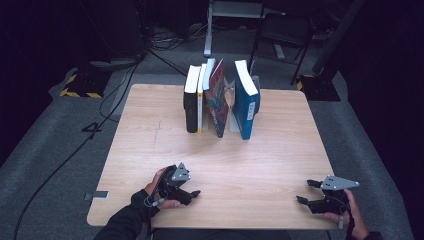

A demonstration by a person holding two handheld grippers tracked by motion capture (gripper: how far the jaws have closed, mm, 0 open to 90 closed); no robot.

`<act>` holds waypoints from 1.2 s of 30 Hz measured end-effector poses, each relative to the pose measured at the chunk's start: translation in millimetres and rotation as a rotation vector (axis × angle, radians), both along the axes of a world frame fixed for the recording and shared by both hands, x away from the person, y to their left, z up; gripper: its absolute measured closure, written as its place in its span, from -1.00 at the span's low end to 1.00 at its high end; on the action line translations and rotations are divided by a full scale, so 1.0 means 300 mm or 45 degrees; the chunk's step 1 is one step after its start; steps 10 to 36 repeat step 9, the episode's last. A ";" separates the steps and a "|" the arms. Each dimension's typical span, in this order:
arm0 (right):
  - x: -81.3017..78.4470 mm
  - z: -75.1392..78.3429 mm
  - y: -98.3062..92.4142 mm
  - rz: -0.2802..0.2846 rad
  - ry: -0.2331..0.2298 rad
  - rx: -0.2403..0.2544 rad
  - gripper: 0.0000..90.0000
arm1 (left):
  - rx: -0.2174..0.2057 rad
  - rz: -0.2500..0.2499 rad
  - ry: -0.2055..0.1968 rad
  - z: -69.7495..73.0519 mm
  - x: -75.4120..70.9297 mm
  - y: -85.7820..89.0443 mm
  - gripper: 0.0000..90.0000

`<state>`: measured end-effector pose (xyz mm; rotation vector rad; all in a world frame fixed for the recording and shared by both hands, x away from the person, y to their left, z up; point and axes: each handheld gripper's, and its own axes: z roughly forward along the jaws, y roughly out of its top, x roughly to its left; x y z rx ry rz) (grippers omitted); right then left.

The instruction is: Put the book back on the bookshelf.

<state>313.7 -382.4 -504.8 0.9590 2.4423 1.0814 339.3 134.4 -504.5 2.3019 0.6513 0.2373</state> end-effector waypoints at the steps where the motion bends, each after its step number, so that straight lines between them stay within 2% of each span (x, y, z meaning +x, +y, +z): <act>1: 0.000 0.000 0.000 0.000 0.000 0.000 -0.55 | 0.000 0.000 0.000 0.000 0.000 0.000 -0.63; 36: 0.001 0.000 0.000 -0.009 0.003 0.000 -0.57 | -0.002 -0.004 0.001 0.000 0.003 0.000 -0.64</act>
